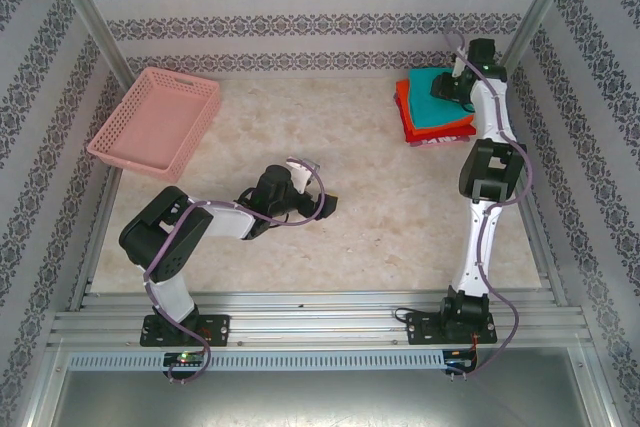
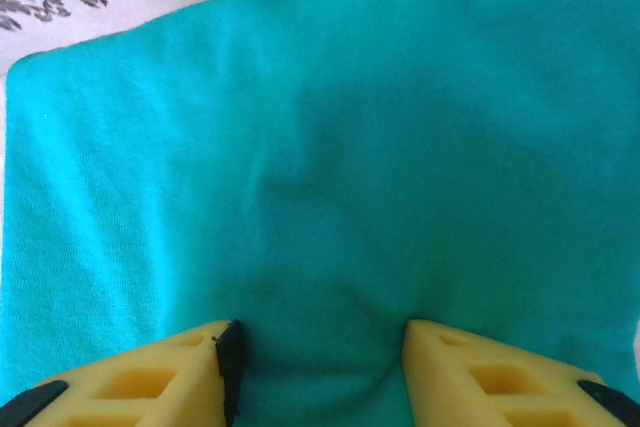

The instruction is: Fold and stack the t-shirts

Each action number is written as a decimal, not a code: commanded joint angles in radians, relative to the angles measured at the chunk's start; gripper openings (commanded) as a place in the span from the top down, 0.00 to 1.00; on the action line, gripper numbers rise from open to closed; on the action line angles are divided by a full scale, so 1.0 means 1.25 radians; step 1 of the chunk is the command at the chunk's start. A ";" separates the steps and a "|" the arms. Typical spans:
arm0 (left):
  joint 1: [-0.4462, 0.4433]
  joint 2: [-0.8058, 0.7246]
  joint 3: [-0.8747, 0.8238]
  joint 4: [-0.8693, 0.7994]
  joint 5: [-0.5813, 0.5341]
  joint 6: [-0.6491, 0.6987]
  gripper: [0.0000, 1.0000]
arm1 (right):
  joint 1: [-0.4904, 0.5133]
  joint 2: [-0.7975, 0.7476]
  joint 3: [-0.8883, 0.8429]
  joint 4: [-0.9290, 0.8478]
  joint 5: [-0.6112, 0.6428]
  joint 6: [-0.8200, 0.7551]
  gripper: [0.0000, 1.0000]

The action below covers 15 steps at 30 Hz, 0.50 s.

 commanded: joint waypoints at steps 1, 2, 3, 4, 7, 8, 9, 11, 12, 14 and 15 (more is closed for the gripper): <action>-0.004 0.008 -0.003 0.034 0.012 -0.007 0.00 | -0.010 0.018 -0.010 -0.113 -0.034 0.070 0.50; -0.004 0.007 -0.003 0.034 0.012 -0.007 0.00 | -0.012 0.010 -0.027 -0.105 -0.042 0.076 0.49; -0.004 0.006 -0.003 0.034 0.011 -0.005 0.00 | -0.012 -0.001 -0.043 -0.096 -0.048 0.080 0.49; -0.004 0.005 -0.003 0.033 0.012 -0.005 0.00 | -0.012 -0.013 -0.053 -0.087 -0.054 0.081 0.48; -0.004 -0.006 -0.007 0.034 0.009 -0.004 0.00 | -0.011 -0.074 -0.106 -0.037 -0.076 0.081 0.38; -0.004 -0.011 -0.010 0.034 0.007 -0.003 0.00 | -0.011 -0.103 -0.130 -0.012 -0.085 0.079 0.34; -0.004 -0.018 -0.012 0.034 0.005 -0.001 0.00 | -0.010 -0.136 -0.161 0.018 -0.088 0.075 0.29; -0.003 -0.035 -0.017 0.027 -0.001 0.004 0.00 | -0.008 -0.208 -0.236 0.086 -0.097 0.069 0.21; -0.002 -0.046 -0.019 0.022 -0.004 0.008 0.00 | -0.006 -0.249 -0.283 0.127 -0.099 0.068 0.15; 0.000 -0.069 -0.027 0.013 -0.011 0.012 0.00 | -0.003 -0.324 -0.378 0.200 -0.109 0.072 0.08; 0.002 -0.080 -0.031 0.009 -0.017 0.012 0.00 | 0.000 -0.364 -0.430 0.238 -0.117 0.074 0.06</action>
